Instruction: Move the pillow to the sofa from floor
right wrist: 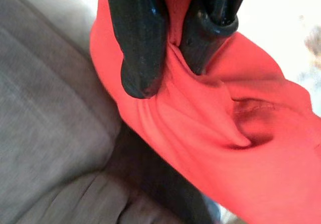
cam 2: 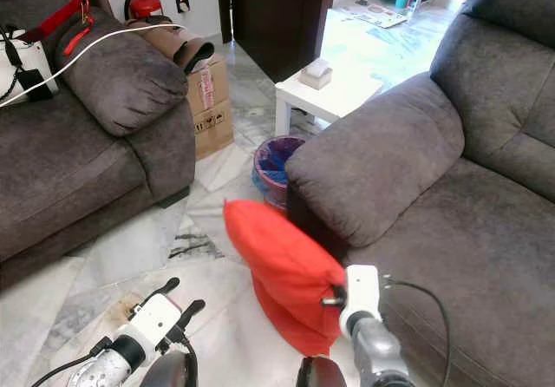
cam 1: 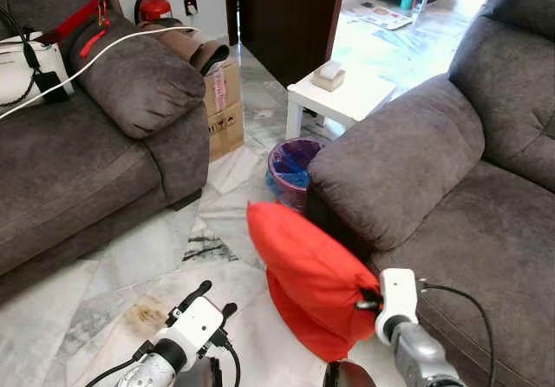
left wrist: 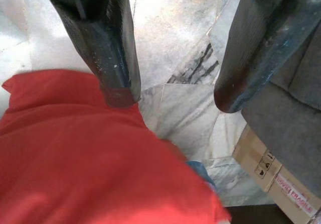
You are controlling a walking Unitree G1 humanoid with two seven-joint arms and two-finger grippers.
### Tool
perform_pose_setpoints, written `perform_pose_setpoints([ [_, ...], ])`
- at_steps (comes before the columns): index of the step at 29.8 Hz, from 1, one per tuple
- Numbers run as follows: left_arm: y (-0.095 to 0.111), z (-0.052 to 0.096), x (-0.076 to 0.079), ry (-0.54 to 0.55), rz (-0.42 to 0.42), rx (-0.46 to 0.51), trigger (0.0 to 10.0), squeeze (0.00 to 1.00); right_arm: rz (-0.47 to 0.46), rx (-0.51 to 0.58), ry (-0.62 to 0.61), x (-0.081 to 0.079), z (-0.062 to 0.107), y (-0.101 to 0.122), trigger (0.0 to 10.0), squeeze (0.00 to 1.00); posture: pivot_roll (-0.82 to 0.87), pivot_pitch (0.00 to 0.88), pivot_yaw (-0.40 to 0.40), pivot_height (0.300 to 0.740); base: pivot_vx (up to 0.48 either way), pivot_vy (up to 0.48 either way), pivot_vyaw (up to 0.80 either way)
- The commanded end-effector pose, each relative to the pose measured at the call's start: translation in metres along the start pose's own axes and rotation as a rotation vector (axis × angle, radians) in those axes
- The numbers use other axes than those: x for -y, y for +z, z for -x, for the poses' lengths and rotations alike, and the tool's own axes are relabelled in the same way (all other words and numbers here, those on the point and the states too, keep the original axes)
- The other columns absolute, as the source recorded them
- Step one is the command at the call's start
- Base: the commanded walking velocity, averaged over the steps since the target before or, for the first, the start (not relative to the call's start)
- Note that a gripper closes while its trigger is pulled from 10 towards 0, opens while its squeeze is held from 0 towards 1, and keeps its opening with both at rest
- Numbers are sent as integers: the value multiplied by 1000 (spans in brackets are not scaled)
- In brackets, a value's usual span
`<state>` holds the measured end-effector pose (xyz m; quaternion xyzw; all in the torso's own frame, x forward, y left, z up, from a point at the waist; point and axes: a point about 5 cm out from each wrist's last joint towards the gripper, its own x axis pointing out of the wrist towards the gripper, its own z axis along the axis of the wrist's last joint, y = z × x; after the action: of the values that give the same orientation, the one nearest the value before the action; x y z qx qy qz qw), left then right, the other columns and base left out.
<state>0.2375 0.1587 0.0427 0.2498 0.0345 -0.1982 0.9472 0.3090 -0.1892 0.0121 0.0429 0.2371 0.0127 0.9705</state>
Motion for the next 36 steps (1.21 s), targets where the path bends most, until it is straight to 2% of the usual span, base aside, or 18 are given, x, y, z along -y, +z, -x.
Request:
perform_pose_setpoints([
  [1, -9, 5, 2, 4, 14, -33, 10000, 0, -64, 48, -9, 5, -1, 11, 0, 0, 108, 105, -30, 616, 0, 0, 0],
  [3, -10, 6, 0, 25, 50, -32, 10000, 0, -139, 103, 34, 4, -1, 19, 0, 0, 107, 97, -29, 616, 0, 0, 0],
  [4, -10, 6, 0, 28, 64, -29, 10000, 0, -164, 124, 55, 3, -1, 22, 2980, 0, 107, 97, -29, 616, 0, 0, 0],
  [5, -10, 5, 0, 30, 73, -28, 10000, 0, -182, 161, 73, 3, 0, 25, 10000, 0, 106, 93, -28, 616, 0, 0, 0],
  [8, -10, 5, -1, 40, 98, -25, 10000, 0, -185, 237, 105, 4, 3, 30, 10000, 0, 102, 86, -26, 616, 0, 0, 0],
  [10, -8, 2, -2, 47, 112, -18, 10000, 0, -177, 271, 106, 8, 7, 30, 10000, 0, 92, 78, -22, 631, 0, 0, 0],
  [17, -7, -2, -4, 45, 114, -10, 10000, 0, -180, 282, 112, 12, 9, 29, 10000, 0, 91, 89, -20, 676, 0, 0, 0],
  [25, -7, 0, -7, 54, 116, -9, 10000, 0, -71, 301, 279, -10, 9, 36, 10000, 0, 100, 100, -18, 740, 0, 0, 0],
  [29, -8, 0, -8, 58, 117, -10, 10000, 0, -63, 315, 306, -12, 10, 39, 10000, 0, 100, 102, -14, 740, 0, 0, 0],
  [36, -7, 2, -11, 47, 126, -2, 10000, 0, 49, 313, 409, -14, 14, 41, 10000, 0, 96, 101, 6, 740, 0, 0, 0],
])
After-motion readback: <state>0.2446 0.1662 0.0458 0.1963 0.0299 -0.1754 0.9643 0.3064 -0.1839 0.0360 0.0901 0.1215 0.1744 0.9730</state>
